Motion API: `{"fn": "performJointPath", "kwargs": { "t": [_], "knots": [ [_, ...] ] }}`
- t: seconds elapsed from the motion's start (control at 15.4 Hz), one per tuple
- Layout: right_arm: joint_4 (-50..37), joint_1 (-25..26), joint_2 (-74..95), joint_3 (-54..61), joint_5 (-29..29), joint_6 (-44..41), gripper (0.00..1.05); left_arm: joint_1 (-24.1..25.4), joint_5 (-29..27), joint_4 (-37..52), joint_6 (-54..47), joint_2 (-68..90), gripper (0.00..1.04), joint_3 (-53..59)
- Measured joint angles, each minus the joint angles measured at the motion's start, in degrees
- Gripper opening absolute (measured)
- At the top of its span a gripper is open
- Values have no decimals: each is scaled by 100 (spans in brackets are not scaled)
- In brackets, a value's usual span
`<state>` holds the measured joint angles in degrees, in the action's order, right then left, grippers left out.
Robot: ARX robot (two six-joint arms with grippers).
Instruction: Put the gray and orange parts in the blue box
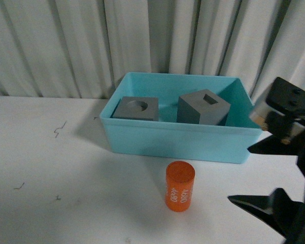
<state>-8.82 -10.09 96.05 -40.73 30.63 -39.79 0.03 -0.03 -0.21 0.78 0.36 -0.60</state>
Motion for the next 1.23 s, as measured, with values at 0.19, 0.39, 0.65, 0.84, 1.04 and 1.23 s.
{"fn": "performJointPath", "kwargs": {
  "t": [0.19, 0.39, 0.65, 0.84, 1.04, 1.23],
  "knots": [
    [-136, -328, 619, -444, -122, 538, 98, 0, 0, 0, 0, 0, 98, 0],
    [-417, -732, 1036, -691, -269, 837, 98, 0, -2, 0, 0, 0, 98, 0],
    [-575, -870, 1652, -1097, -535, 981, 98, 0, 0, 2, 0, 0, 98, 0],
    [-520, -1032, 1906, -1303, -557, 1080, 98, 0, 0, 2, 0, 0, 98, 0],
    [-485, -1093, 1961, -1388, -621, 1130, 75, 0, 0, 2, 0, 0, 98, 0],
    [-501, -1084, 1945, -1377, -643, 1130, 47, 0, 0, 2, 0, 0, 98, 0]
  ]
}}
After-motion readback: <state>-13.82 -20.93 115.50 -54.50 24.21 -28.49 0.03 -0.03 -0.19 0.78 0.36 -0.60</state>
